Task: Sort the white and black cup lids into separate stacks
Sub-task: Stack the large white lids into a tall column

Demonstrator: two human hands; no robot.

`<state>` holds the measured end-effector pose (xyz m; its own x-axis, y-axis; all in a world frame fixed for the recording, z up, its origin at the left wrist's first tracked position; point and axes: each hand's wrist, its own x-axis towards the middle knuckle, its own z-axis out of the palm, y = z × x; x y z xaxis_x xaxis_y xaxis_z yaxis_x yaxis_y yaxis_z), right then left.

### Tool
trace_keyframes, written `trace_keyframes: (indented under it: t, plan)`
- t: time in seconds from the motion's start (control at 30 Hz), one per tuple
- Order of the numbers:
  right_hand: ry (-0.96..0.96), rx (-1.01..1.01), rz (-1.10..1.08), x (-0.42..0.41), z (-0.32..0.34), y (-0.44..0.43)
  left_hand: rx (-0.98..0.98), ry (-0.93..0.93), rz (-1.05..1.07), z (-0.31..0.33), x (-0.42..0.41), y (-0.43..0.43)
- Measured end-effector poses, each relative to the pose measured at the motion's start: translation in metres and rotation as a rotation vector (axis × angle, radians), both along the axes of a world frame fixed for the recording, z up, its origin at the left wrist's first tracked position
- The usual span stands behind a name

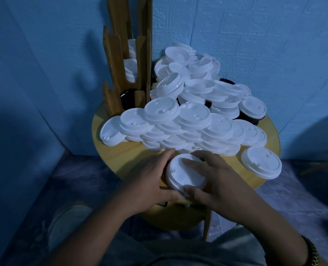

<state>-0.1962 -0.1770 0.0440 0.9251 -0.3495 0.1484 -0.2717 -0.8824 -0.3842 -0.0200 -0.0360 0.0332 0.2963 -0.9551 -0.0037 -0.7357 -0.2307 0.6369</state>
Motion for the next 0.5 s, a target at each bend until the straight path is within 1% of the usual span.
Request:
trace_keyframes:
  t: [0.13, 0.33, 0.5]
  plan:
    - [-0.038, -0.023, 0.003, 0.0011, 0.0003, -0.0007, -0.001, -0.028, -0.003, -0.0012, 0.0000, -0.0010]
    - [-0.038, 0.033, 0.018, 0.0055, -0.0037, -0.0028, 0.003, -0.051, -0.011, -0.0027, 0.0012, -0.0008]
    - [-0.012, -0.051, 0.015, 0.0055, 0.0006, -0.0023, 0.002, -0.037, -0.013, -0.0031, 0.0009, -0.0023]
